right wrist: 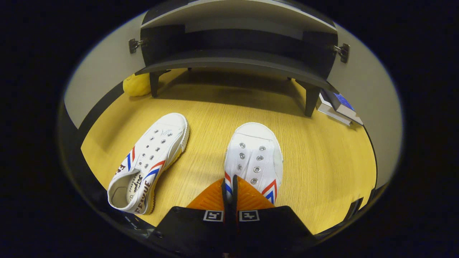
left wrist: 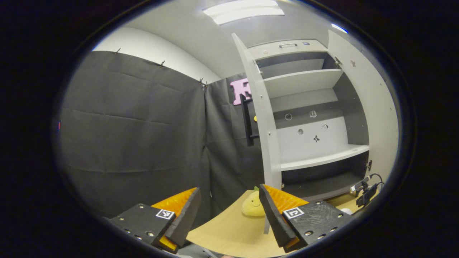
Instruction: Grab one shoe with the right hand and put it into the shoe cabinet, grab the other shoe with the left hand and put it into the shoe cabinet; then close the right door with the right hand and the left door with the left hand.
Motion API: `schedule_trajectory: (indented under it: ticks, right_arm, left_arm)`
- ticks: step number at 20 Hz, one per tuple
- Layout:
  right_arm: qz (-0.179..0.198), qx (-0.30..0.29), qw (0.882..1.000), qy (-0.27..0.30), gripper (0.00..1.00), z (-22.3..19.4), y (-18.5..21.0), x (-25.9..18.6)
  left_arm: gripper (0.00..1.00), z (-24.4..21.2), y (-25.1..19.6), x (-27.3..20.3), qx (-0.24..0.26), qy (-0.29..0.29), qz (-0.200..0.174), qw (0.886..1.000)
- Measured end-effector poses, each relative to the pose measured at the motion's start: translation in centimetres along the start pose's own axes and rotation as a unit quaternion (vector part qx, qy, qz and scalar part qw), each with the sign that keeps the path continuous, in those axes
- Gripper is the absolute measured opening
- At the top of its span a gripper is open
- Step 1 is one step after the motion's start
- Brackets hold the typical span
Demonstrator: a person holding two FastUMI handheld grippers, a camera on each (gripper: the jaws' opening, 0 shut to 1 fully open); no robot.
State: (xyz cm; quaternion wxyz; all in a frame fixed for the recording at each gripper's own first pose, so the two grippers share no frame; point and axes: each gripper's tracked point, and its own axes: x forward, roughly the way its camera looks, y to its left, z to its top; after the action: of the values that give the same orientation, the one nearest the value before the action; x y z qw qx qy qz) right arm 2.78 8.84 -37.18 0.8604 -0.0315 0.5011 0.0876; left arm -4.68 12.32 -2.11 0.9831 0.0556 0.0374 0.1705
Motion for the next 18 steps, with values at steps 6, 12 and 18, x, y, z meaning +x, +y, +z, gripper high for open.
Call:
schedule_trajectory:
  ticks: [6,12,18]
  right_arm:
    - [0.018,0.049,0.997,-0.053,0.02,3.3,-1.2,-3.3]
    - [0.026,0.066,0.989,-0.129,0.01,9.2,-2.3,-8.8]
    - [0.034,0.065,0.976,-0.207,0.01,16.5,-3.1,-14.9]
  left_arm:
    - [0.93,1.0,-0.2,0.2,-0.001,-0.015,-0.005,1.000]
    - [0.93,1.5,-1.1,0.7,-0.002,-0.027,-0.015,1.000]
    - [0.93,2.4,-1.7,0.7,-0.006,-0.039,-0.019,0.999]
